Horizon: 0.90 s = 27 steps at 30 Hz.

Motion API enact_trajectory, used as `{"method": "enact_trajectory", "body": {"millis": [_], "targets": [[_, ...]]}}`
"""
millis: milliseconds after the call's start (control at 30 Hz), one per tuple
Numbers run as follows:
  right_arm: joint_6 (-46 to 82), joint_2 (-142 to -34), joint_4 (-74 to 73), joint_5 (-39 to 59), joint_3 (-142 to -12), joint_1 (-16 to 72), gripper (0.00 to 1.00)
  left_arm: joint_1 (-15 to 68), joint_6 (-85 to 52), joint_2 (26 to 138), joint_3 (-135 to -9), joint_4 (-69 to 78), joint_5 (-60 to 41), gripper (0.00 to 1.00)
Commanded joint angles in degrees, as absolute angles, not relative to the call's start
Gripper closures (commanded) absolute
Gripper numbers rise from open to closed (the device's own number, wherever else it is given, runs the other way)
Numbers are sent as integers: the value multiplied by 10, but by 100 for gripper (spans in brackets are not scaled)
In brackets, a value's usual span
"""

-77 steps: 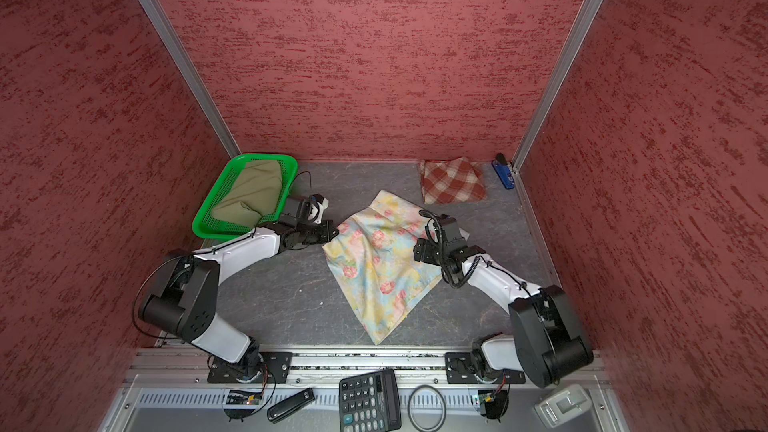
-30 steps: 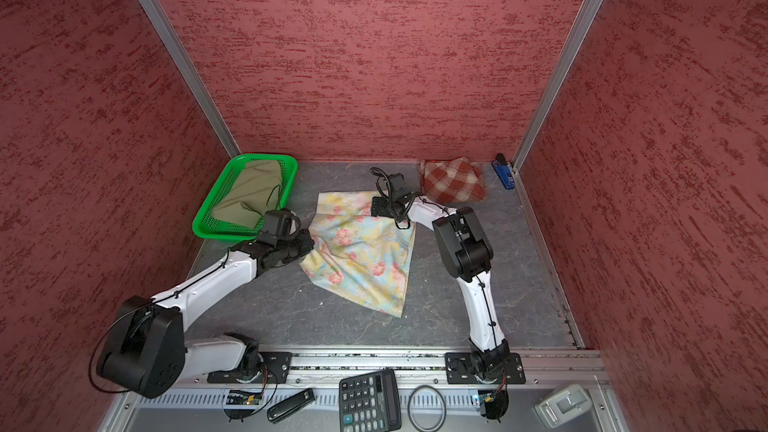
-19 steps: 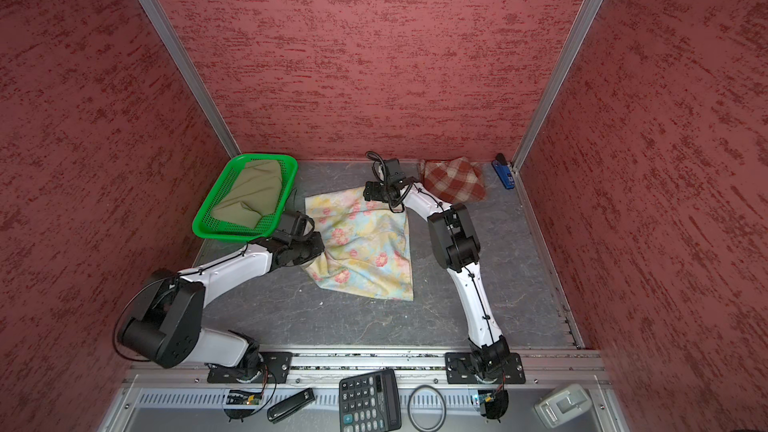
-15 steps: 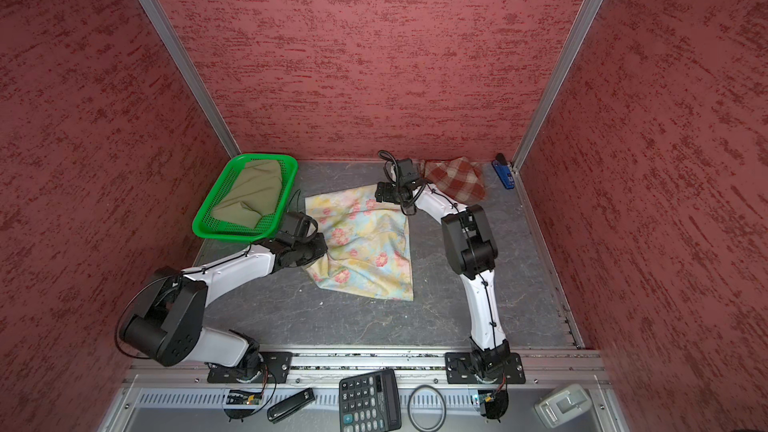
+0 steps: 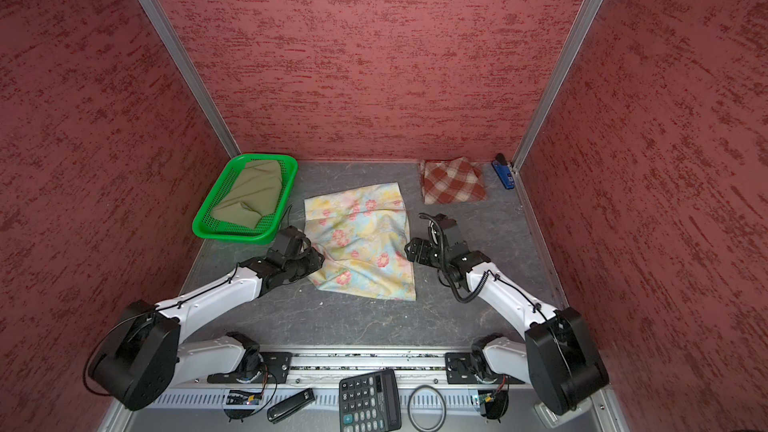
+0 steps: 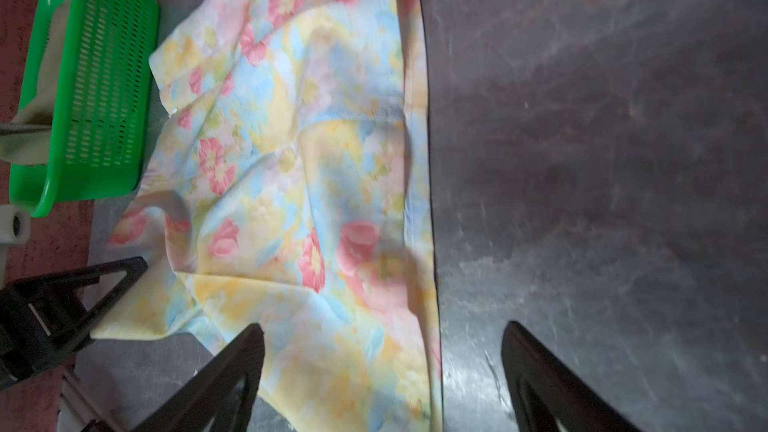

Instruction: Fold and stack the skirts

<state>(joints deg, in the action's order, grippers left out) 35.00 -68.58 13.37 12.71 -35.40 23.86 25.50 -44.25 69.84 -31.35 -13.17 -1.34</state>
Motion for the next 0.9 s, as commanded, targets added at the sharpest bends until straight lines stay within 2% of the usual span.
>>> {"method": "enact_trajectory", "body": {"millis": [0,200,467,867], "targets": [[402,-663,107,166,-331,255,10,255,-454,674,-300,-134,-8,66],[435,-639,110,183,-298,282,12,250,-460,652,-278,-109,-24,81],[456,-645,112,186,-260,311,23,251,-472,627,-252,-98,-18,100],[519,-655,62,209,-221,342,46,251,-476,619,-239,-88,-10,100]]}}
